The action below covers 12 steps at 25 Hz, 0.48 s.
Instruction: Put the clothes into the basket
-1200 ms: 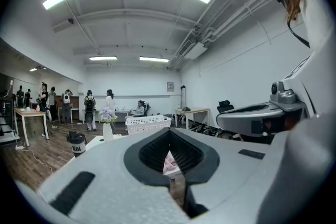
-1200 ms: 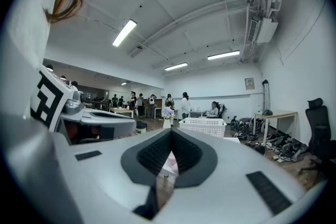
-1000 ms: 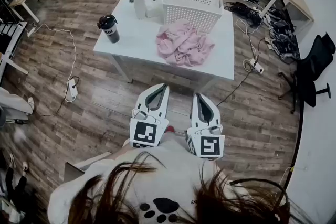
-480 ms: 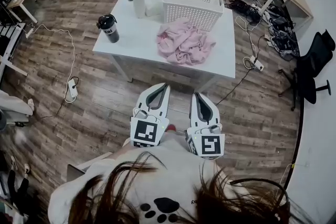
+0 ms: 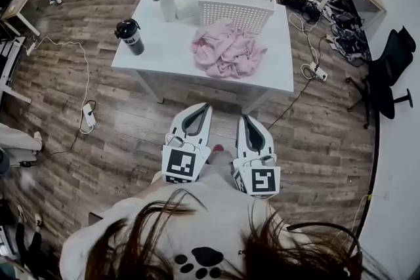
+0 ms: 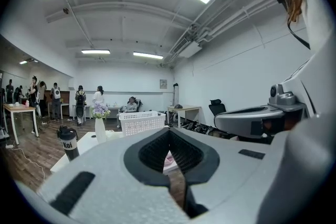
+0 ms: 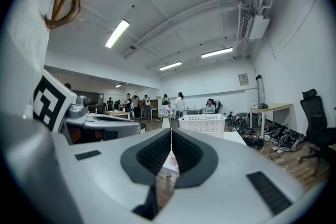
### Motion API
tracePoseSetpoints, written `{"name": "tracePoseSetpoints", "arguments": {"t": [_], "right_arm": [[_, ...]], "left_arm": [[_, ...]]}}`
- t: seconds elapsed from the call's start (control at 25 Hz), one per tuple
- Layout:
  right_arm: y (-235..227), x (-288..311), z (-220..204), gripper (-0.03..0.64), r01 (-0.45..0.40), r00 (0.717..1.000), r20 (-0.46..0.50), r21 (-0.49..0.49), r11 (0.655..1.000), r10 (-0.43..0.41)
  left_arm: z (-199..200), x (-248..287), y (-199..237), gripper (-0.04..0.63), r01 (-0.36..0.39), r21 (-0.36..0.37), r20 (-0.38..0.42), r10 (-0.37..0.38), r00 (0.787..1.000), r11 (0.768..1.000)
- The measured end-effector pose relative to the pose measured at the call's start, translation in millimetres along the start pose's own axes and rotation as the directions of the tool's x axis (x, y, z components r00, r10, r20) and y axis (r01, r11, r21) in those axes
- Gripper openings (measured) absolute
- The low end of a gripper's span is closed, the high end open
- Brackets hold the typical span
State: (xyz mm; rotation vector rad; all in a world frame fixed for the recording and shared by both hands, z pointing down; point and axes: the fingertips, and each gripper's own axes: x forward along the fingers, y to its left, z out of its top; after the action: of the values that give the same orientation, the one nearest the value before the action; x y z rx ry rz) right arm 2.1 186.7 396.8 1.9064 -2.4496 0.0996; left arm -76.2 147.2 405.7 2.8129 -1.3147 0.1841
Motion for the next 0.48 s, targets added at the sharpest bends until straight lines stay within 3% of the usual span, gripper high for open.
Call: {"name": "tracePoseSetpoints", "arguments": {"t": [0.48], "right_arm": [[-16,30,5,0.014,0.005,1.0,0.012,-0.013,1.0,-0.005]], "left_arm": [[3,28,17,0.009,-0.003,-0.004,0.006,0.003,1.0,1.0]]}}
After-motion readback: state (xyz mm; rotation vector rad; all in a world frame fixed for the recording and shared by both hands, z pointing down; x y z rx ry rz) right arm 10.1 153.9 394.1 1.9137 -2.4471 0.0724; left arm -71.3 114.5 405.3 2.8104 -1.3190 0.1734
